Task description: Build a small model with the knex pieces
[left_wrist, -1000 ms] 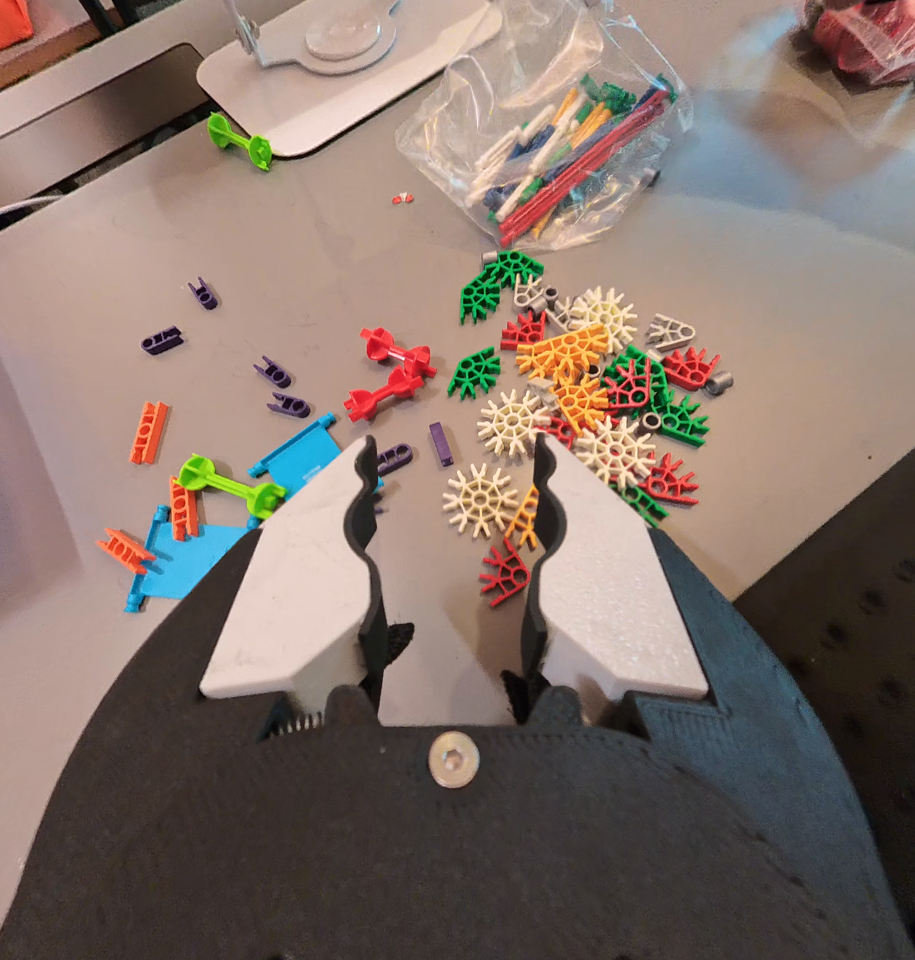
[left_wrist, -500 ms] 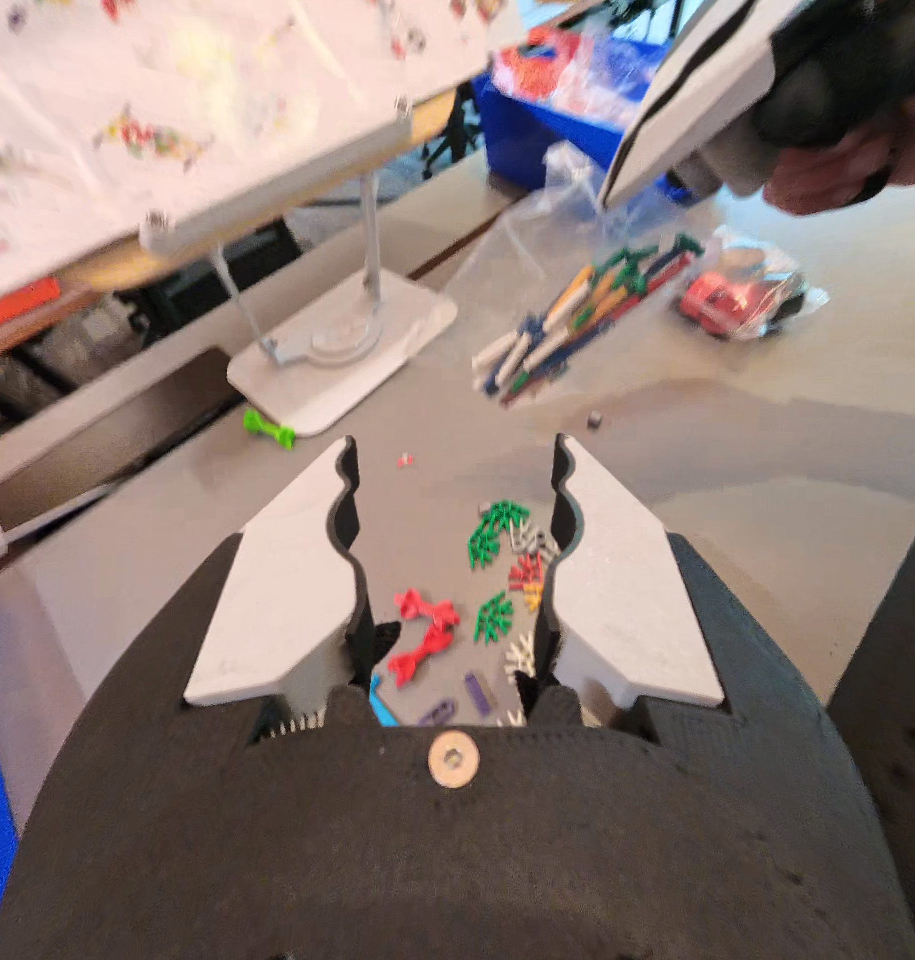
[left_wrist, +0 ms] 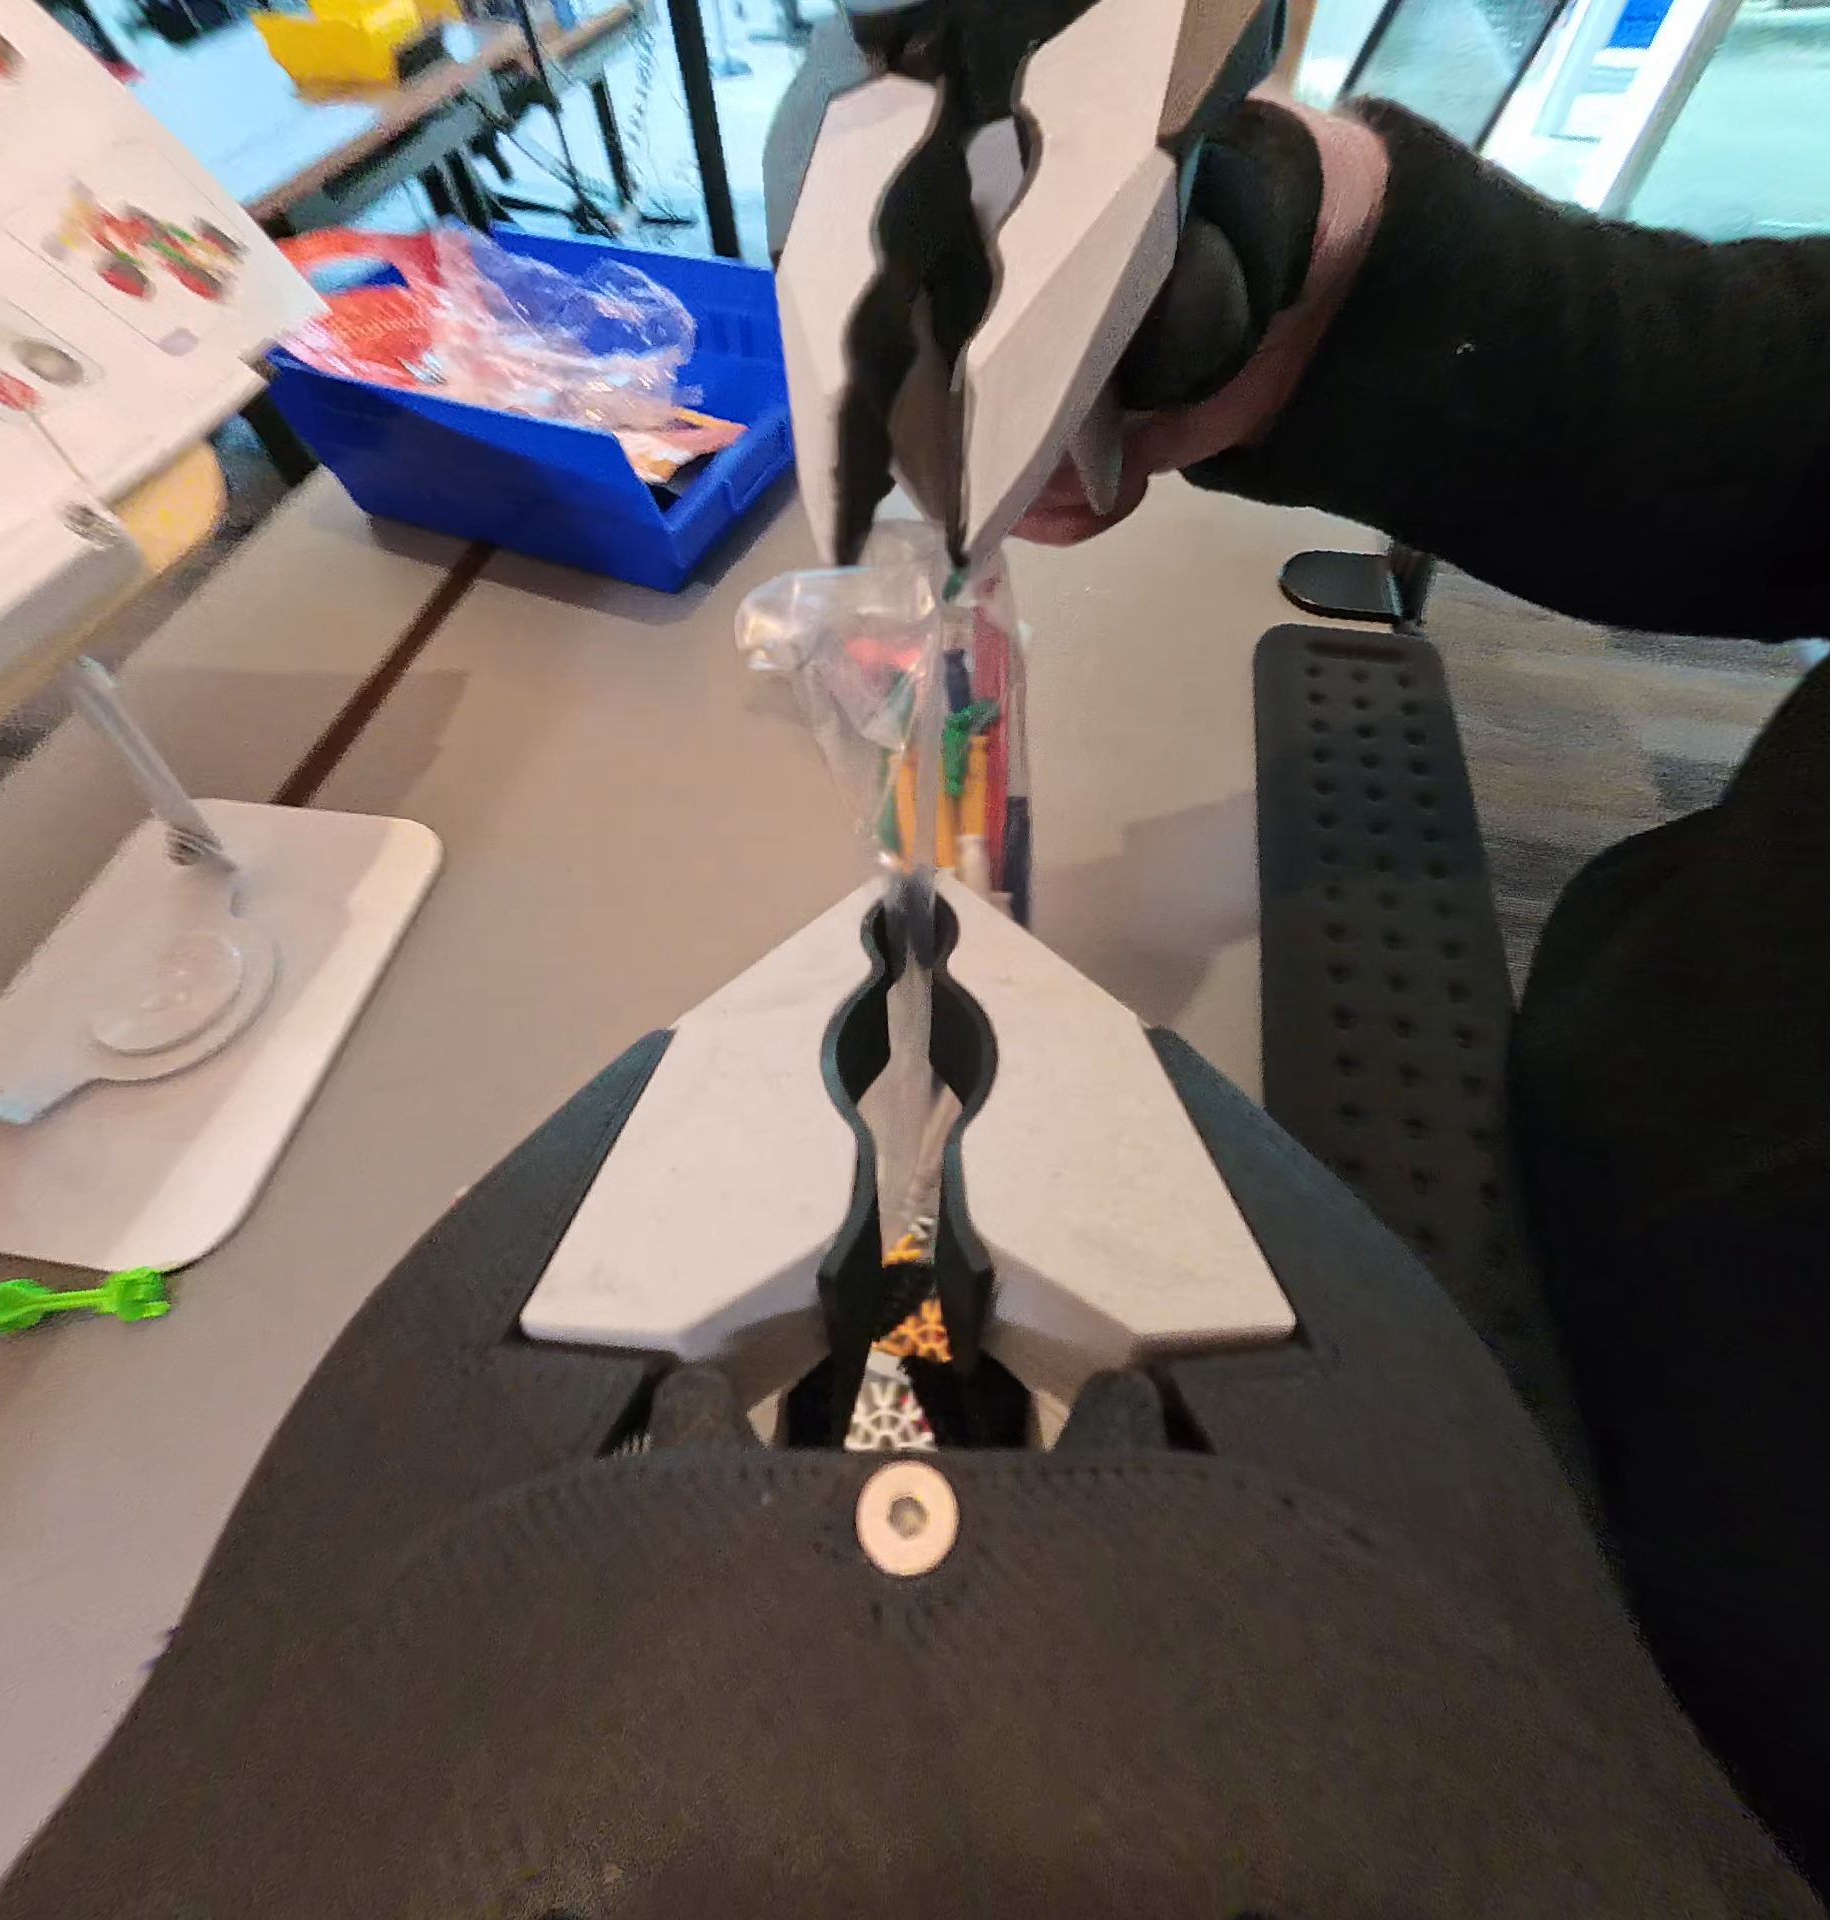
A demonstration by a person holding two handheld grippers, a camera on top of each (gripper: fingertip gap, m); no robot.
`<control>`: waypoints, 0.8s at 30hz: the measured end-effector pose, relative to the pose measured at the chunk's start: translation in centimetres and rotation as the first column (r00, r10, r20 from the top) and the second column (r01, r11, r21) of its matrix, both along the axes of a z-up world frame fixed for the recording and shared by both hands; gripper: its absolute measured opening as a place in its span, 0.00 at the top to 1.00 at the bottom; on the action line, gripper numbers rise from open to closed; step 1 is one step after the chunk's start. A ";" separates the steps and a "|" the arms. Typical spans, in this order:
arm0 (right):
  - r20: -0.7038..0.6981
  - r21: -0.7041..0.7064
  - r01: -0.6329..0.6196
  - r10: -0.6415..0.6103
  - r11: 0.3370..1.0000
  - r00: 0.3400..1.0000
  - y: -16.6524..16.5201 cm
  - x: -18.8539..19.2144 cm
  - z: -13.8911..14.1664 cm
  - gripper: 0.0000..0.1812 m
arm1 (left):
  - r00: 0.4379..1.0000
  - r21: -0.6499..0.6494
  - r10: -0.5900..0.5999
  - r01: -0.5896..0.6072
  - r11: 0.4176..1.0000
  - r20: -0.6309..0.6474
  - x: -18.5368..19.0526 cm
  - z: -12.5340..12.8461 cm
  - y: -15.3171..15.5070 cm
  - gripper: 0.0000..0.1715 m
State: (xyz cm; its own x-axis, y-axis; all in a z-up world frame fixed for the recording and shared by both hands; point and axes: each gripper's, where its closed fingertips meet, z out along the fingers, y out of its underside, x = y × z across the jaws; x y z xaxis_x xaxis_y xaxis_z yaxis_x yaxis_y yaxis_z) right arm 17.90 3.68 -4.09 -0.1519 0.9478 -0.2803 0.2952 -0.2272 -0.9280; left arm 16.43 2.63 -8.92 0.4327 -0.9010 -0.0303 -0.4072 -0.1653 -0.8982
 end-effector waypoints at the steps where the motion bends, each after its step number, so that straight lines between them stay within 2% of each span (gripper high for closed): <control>1: -0.031 -0.028 0.015 -0.015 1.000 0.999 0.2 0.1 0.4 0.89 | 1.000 0.043 0.007 -0.007 0.999 -0.011 -0.2 0.3 -0.1 1.00; 4: -0.075 -0.085 0.009 -0.016 0.996 0.997 0.3 0.1 1.1 0.77 | 0.995 0.164 -0.007 0.023 0.986 -0.098 -0.3 0.8 -0.9 1.00; 8: -0.061 -0.104 -0.131 0.125 0.986 0.990 -2.2 -1.2 1.2 0.79 | 0.973 0.218 0.003 0.049 0.975 -0.229 -0.5 0.3 -1.2 1.00; 10: -0.037 -0.053 -0.166 0.164 0.985 0.986 -3.2 -1.7 1.0 0.85 | 0.969 0.216 0.014 0.041 0.975 -0.247 -0.8 -0.1 -1.2 1.00; 11: -0.032 -0.019 -0.164 0.163 0.986 0.986 -3.3 -2.0 1.0 0.94 | 0.970 0.210 0.012 0.040 0.977 -0.241 -0.9 -0.1 -1.3 1.00; 13: -0.024 0.029 -0.129 0.130 0.991 0.991 -3.0 -2.4 1.0 1.00 | 0.975 0.197 0.030 0.014 0.980 -0.219 -1.3 -0.1 -1.3 1.00; 15: -0.039 0.069 -0.079 0.081 0.995 0.996 -2.4 -2.6 1.4 1.00 | 0.977 0.162 0.060 -0.027 0.986 -0.202 -2.0 -0.3 -1.2 1.00; 17: -0.048 0.099 -0.040 0.045 0.994 0.998 -2.0 -2.6 1.9 1.00 | 0.991 0.121 0.081 -0.068 0.990 -0.109 -2.5 0.3 -1.2 1.00; 19: -0.082 0.070 -0.016 0.021 0.997 0.996 -1.8 -2.7 2.5 1.00 | 0.995 0.064 0.098 -0.097 0.993 -0.010 -2.8 1.2 -1.2 1.00; 22: -0.102 0.045 0.007 -0.003 0.999 0.995 -1.7 -3.3 2.7 1.00 | 0.994 0.001 0.106 -0.106 0.994 0.030 -3.3 1.2 -1.2 1.00; 24: -0.190 -0.007 0.018 -0.019 1.000 0.982 -1.6 -3.3 4.2 1.00 | 0.989 -0.044 0.123 -0.119 0.992 0.084 -3.6 1.8 -1.1 1.00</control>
State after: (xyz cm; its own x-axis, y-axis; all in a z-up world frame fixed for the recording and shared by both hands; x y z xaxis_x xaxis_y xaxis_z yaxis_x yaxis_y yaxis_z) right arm 14.63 2.12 0.11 -0.1851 0.9496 -0.2529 0.1087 -0.2360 -0.9657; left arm 12.84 1.56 -7.09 0.5379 -0.8418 0.0461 -0.3032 -0.2442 -0.9211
